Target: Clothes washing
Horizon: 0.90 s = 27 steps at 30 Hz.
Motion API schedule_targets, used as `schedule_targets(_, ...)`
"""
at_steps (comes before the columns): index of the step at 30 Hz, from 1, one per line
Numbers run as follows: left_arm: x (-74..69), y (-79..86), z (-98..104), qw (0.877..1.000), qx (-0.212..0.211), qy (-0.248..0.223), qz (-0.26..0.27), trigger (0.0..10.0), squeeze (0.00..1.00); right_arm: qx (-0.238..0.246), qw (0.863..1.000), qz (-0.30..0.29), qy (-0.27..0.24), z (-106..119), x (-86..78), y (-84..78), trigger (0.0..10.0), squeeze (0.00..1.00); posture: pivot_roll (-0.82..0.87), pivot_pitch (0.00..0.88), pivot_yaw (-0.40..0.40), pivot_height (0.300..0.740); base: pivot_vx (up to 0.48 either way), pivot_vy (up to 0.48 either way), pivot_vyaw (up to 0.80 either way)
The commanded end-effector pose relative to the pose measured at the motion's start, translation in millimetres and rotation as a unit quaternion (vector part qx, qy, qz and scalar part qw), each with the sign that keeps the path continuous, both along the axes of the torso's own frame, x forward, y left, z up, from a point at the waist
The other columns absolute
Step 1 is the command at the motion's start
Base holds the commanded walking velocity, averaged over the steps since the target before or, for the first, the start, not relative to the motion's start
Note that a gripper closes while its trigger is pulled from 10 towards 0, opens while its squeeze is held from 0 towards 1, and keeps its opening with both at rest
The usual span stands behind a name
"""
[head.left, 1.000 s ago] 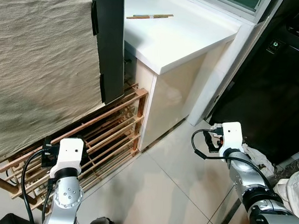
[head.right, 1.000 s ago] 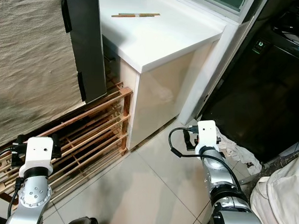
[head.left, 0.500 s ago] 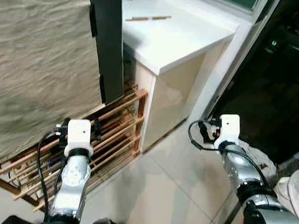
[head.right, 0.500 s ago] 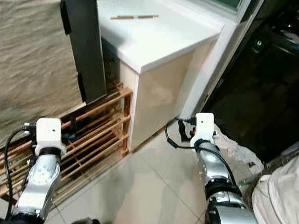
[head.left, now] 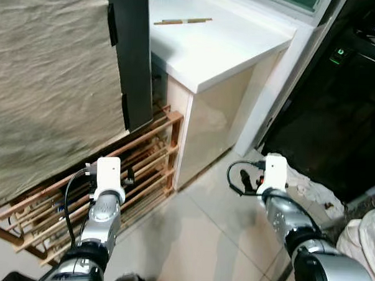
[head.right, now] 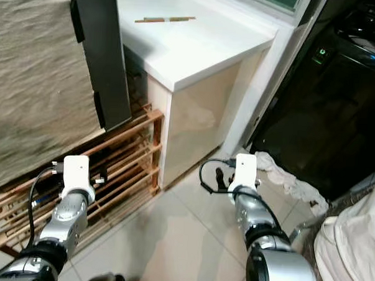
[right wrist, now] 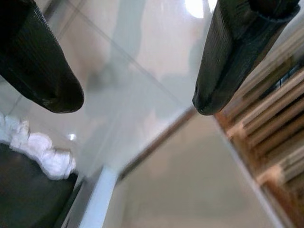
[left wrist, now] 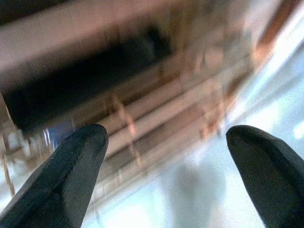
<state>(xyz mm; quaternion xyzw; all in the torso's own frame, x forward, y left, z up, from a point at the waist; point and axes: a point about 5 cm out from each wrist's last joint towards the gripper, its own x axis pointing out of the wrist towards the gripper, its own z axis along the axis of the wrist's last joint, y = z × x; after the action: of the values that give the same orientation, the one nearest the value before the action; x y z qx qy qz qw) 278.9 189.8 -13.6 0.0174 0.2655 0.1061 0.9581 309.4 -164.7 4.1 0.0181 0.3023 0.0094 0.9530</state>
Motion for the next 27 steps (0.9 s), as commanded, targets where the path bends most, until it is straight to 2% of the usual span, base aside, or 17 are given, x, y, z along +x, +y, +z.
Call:
schedule_targets(1, -15.3, -6.6, -18, 0.998, -0.023, 0.058, 0.001, 10.0, 0.0, -0.017, 0.999, -0.003, 0.044, -13, -11.7, -2.0, 10.0, 0.0, -0.08, 0.074, -0.086, 0.74, 0.0, 0.0, 0.0)
schedule_targets(6, -42.1, -15.2, -41, 0.991, -0.035, 0.124, -0.019, 10.0, 0.0, -0.01, 0.995, -0.015, 0.102, -32, -32.6, -4.8, 10.0, 0.0, -0.08, 0.069, -0.079, 0.74, 0.0, 0.0, 0.0)
schedule_targets(7, -42.1, -15.2, -41, 0.991, -0.035, 0.124, -0.019, 10.0, 0.0, -0.01, 0.995, -0.015, 0.102, -32, -32.6, -4.8, 10.0, 0.0, -0.08, 0.069, -0.079, 0.74, 0.0, 0.0, 0.0)
schedule_targets(8, -50.3, -15.4, -47, 0.989, -0.043, 0.144, -0.013, 10.0, 0.0, -0.012, 0.994, -0.026, 0.109, -35, -36.6, -8.8, 10.0, 0.0, -0.08, 0.062, -0.078, 0.74, 0.0, 0.0, 0.0)
schedule_targets(10, -75.5, -11.3, -63, 0.976, -0.049, 0.211, 0.002, 10.0, 0.0, -0.022, 0.989, -0.038, 0.143, -45, -50.2, -17.2, 10.0, 0.0, -0.09, 0.055, -0.078, 0.74, 0.0, 0.0, 0.0)
schedule_targets(12, -82.4, -9.9, -66, 0.973, -0.044, 0.226, -0.005, 10.0, 0.0, -0.028, 0.986, -0.028, 0.162, -50, -56.6, -18.0, 10.0, 0.0, -0.09, 0.05, -0.074, 0.74, 0.0, 0.0, 0.0)
schedule_targets(16, -87.2, -8.3, -69, 0.972, -0.025, 0.233, -0.025, 10.0, 0.0, -0.029, 0.983, -0.013, 0.182, -55, -63.9, -16.4, 10.0, 0.0, -0.1, 0.051, -0.07, 0.74, 0.0, 0.0, 0.0)
schedule_targets(21, -82.0, -2.5, -65, 0.975, -0.013, 0.222, -0.023, 10.0, 0.0, -0.032, 0.981, -0.007, 0.194, -58, -68.3, -12.5, 10.0, 0.0, -0.1, 0.055, -0.067, 0.74, 0.0, 0.0, 0.0)
schedule_targets(27, -76.4, -3.1, -62, 0.977, -0.008, 0.211, -0.038, 10.0, 0.0, -0.036, 0.98, -0.002, 0.198, -60, -70.3, -10.9, 10.0, 0.0, -0.1, 0.055, -0.067, 0.74, 0.0, 0.0, 0.0)
